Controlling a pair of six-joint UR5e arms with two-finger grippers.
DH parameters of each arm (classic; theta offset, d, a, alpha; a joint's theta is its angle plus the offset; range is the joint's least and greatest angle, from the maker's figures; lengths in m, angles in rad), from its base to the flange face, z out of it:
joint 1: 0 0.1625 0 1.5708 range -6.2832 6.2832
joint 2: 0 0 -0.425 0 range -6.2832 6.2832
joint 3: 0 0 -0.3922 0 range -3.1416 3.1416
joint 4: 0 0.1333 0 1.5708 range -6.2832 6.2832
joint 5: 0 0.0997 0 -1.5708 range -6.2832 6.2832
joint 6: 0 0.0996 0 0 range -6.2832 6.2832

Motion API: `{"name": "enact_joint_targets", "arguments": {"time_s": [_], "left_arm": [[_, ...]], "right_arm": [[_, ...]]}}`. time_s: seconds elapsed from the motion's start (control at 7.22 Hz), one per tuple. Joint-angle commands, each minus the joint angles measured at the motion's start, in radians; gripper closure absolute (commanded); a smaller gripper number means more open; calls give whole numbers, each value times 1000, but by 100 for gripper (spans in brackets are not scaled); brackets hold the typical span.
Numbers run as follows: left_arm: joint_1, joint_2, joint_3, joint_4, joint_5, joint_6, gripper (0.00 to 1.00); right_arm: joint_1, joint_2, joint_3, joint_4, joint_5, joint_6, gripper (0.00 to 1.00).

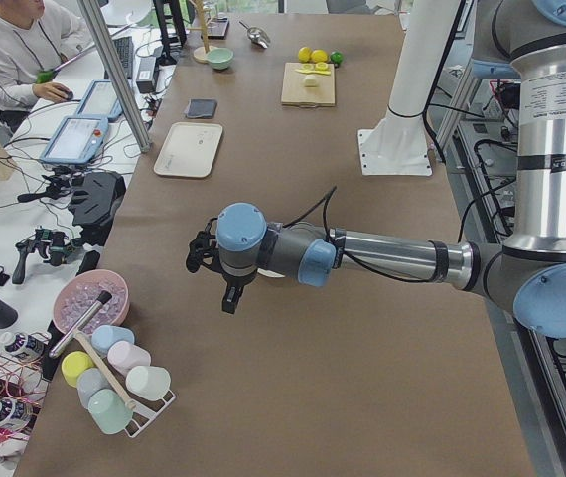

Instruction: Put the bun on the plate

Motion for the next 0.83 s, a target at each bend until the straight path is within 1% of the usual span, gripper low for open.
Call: {"name": "enact_joint_targets", "arguments": {"time_s": [0.0,0.14,0.28,0.42,0.69], "left_arm": [[49,6,18,-85,-5,-59,2],[121,6,17,-89,-1,-122,2],[174,7,17,-136,12,-187,2],[222,25,21,-217,15,-279,2],[325,39,90,-426,86,-478,3]], "right_arm": [[-25,-41,-10,121,17,101,0],[-93,-40,-4,124,14,196,0],[-167,-40,-2,135,-22,253,0],[-225,-40,-5,205,-44,337,0],[-354,-49,-9,316,-90,494,0]]}}
